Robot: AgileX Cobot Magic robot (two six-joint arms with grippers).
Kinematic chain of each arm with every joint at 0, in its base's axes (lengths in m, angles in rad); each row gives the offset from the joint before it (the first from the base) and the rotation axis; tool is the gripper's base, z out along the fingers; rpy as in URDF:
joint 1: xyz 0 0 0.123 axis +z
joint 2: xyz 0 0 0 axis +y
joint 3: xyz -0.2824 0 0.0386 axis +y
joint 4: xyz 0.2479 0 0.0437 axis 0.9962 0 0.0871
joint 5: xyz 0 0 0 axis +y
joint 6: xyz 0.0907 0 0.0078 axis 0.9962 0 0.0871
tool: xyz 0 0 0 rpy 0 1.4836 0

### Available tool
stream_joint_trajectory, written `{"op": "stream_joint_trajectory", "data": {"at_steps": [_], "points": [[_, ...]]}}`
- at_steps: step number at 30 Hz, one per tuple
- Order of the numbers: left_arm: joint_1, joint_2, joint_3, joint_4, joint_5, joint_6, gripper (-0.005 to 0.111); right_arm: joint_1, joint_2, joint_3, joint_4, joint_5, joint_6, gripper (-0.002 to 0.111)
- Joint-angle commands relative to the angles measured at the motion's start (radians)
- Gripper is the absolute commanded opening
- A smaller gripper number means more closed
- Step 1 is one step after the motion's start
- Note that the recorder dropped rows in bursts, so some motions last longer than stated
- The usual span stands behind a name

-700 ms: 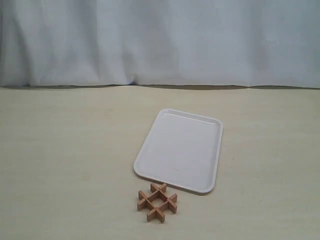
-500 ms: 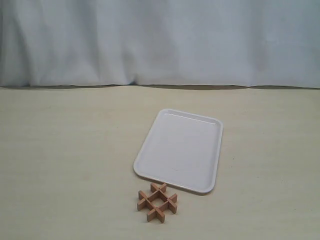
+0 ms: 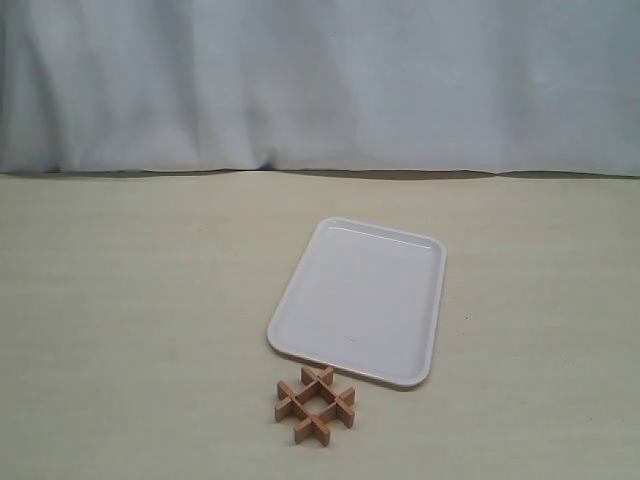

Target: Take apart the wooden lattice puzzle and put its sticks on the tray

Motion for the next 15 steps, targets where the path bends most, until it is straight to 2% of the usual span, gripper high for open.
{"op": "stream_joint_trajectory", "data": {"at_steps": [1,3,6,11,15], "points": [[-0.007,-0.002,0.002,0.000,-0.006,-0.003,0.000,0.001,-0.004,0.001,-0.012,-0.002,0.164,0.005],[-0.007,-0.002,0.002,0.000,-0.004,-0.003,0.000,0.001,0.047,-0.059,-0.044,0.030,0.133,0.005],[-0.007,-0.002,0.002,0.000,-0.004,-0.003,0.000,0.001,0.158,-0.199,-0.248,0.133,0.123,0.005],[-0.007,-0.002,0.002,0.000,-0.004,-0.003,0.000,0.001,0.392,-0.476,-0.558,0.560,0.118,0.005],[-0.007,-0.002,0.002,0.000,-0.004,-0.003,0.000,0.001,0.613,-0.652,-0.601,0.930,-0.027,0.005]]}}
